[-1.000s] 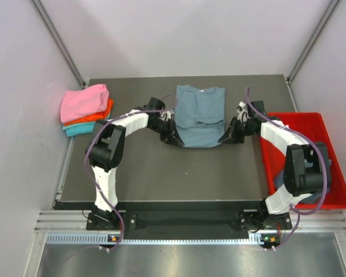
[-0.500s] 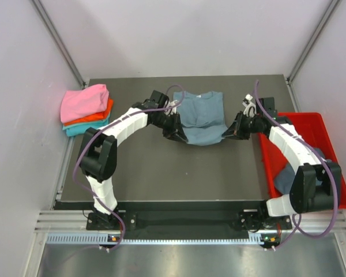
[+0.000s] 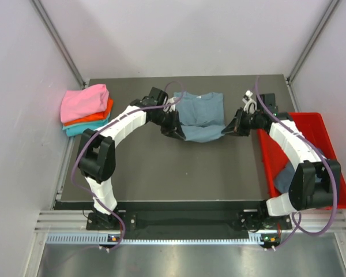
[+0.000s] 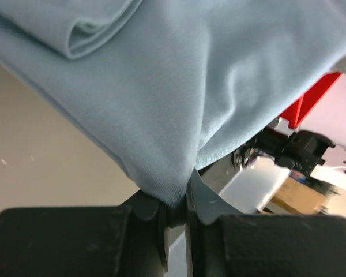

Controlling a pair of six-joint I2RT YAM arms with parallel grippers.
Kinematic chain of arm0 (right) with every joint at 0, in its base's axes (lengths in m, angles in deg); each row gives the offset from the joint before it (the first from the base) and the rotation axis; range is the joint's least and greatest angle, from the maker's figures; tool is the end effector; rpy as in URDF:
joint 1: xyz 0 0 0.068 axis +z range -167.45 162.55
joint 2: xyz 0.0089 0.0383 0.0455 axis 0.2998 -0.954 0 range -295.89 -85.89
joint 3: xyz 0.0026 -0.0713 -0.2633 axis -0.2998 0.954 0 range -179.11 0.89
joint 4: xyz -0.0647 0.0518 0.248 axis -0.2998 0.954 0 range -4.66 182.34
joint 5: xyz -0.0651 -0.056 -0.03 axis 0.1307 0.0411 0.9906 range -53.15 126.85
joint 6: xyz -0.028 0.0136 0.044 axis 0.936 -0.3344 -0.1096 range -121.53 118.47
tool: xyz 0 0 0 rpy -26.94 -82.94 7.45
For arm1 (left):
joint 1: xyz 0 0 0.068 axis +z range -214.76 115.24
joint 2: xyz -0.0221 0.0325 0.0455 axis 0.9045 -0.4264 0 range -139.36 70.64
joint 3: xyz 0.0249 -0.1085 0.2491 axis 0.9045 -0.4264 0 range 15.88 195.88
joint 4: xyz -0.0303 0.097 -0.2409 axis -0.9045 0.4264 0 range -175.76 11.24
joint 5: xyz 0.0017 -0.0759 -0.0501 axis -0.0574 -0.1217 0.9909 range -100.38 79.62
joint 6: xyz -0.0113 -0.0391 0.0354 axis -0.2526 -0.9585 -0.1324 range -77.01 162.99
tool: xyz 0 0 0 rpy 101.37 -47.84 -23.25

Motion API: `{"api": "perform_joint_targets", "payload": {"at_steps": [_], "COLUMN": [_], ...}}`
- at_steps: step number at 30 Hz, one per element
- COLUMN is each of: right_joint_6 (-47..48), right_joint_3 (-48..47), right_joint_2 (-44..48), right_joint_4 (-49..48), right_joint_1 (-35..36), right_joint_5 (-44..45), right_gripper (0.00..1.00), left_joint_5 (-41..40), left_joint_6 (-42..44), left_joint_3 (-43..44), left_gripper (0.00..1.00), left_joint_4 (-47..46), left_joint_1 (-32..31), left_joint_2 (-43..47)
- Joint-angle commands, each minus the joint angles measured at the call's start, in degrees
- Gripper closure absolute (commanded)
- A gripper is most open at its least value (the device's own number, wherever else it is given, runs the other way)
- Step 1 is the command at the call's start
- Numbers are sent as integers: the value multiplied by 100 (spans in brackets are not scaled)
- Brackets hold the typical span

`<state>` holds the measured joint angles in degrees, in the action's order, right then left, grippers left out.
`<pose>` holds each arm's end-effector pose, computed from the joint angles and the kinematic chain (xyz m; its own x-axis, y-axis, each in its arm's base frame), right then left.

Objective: Fold and stack the t-shirts
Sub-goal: Fold the tshirt

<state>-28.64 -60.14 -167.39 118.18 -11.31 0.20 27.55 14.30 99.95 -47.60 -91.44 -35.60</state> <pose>0.2888 0.0524 0.2629 -0.9103 0.2699 -0.3139 -0.0287 0.7151 0.6984 0.3421 -0.1966 0.2414 -0.9816 0.0694 -0.1780 0.1765 0.6857 -0.7062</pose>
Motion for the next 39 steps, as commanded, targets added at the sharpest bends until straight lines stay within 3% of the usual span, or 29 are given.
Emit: {"api": "perform_joint_targets", "payload": {"at_steps": [1,6,14,18,32,39], "right_joint_6": [-4,4,136,224,-48,57], "right_joint_3": [-996,-1411,-305,-216,-1181,-1569], "right_joint_2": [-261,-596,-131,63,-929,-1351], "right_joint_4": [-234,-216,-59,56,-770,-885], "right_joint_1": [-103,-95,-33,-33,-24,-42], "right_joint_5": [-150,-150,-53,-27,34,166], "right_gripper": [100,100,100,100,100,100], "left_joint_5": [-277,-270,30,4,-303,-849], "left_joint_6": [381,461,417,461,821,935], "left_joint_3": [829,936,242,171,1893,1683], "left_gripper": [100,100,100,100,100,100], "left_joint_4": [60,202,333,351,492,325], "left_joint_1": [22,31,31,66,321,321], "left_joint_2": [323,252,235,270,-687,-662]}}
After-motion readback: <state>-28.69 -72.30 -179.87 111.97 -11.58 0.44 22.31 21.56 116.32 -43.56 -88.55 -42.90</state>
